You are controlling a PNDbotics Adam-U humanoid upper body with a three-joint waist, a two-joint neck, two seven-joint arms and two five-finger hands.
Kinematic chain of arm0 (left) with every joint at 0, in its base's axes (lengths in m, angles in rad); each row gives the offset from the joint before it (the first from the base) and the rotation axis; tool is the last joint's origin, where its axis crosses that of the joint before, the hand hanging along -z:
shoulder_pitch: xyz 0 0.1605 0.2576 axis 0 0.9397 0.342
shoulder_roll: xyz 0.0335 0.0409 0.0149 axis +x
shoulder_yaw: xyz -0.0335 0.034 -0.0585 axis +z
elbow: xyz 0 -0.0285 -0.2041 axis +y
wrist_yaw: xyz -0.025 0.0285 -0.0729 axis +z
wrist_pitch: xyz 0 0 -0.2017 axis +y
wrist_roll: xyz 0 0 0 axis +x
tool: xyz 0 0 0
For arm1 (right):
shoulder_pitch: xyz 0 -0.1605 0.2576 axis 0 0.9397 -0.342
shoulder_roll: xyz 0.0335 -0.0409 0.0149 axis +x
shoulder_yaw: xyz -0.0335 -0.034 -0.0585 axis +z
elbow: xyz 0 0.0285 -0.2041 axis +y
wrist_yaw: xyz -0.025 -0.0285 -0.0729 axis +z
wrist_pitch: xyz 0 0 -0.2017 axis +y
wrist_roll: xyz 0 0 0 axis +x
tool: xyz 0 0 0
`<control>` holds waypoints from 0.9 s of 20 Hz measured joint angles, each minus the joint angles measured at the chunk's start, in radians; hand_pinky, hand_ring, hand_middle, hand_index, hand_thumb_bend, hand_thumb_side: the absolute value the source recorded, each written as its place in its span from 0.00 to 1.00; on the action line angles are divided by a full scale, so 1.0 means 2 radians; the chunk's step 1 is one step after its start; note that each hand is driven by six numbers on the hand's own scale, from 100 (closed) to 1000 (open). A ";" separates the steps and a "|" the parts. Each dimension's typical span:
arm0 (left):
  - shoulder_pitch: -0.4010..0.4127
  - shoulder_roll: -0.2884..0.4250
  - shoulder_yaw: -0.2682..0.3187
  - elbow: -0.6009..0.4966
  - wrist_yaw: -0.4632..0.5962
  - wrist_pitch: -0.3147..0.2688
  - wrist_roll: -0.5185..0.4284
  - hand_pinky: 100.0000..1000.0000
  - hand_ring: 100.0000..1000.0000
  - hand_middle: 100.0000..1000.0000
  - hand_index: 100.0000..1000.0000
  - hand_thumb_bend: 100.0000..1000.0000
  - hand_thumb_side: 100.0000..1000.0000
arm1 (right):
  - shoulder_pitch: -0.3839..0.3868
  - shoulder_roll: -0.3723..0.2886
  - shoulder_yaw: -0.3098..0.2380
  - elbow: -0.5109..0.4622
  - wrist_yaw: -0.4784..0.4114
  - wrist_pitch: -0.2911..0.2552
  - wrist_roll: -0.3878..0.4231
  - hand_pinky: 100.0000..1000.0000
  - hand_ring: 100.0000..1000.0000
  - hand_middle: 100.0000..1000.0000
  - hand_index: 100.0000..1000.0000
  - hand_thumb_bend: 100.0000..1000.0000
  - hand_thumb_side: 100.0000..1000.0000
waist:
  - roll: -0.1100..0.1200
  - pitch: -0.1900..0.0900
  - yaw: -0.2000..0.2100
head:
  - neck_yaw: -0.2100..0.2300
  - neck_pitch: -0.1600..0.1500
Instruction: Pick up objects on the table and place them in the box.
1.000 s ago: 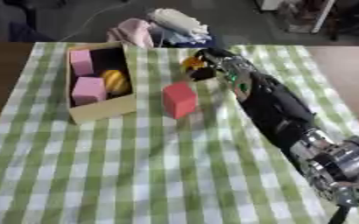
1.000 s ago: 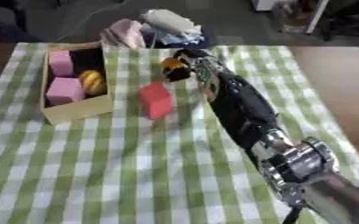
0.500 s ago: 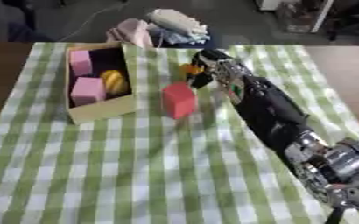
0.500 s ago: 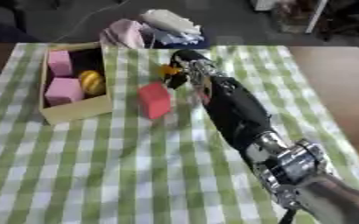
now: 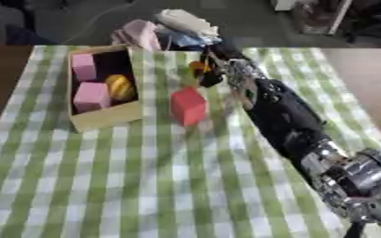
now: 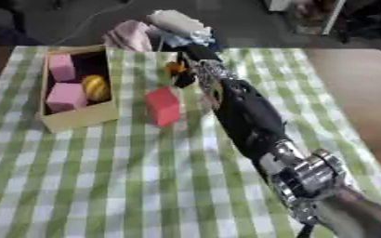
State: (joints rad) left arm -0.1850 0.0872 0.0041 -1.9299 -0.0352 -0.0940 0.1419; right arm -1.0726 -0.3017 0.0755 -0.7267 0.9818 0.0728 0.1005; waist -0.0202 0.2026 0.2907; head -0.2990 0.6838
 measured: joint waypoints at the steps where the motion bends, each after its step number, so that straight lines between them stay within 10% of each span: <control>1: 0.000 0.000 0.000 0.000 0.000 0.000 0.000 0.63 0.59 0.66 0.72 0.28 0.68 | -0.001 -0.001 0.003 -0.009 -0.006 -0.003 0.000 0.64 0.50 0.24 0.41 0.00 0.11 | 0.000 0.000 0.000 | 0.000 0.000; 18: -0.010 0.000 0.000 -0.006 0.011 -0.004 -0.003 0.62 0.59 0.66 0.72 0.29 0.66 | -0.011 0.053 0.068 -0.099 -0.063 -0.056 0.024 0.66 0.54 0.35 0.53 0.00 0.11 | 0.000 0.000 0.031 | -0.017 0.000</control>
State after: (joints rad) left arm -0.2044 0.0876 0.0033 -1.9425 -0.0134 -0.1023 0.1364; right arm -1.0938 -0.1952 0.2110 -0.9246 0.8560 -0.0400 0.1493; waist -0.0205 0.2018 0.3536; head -0.3331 0.6838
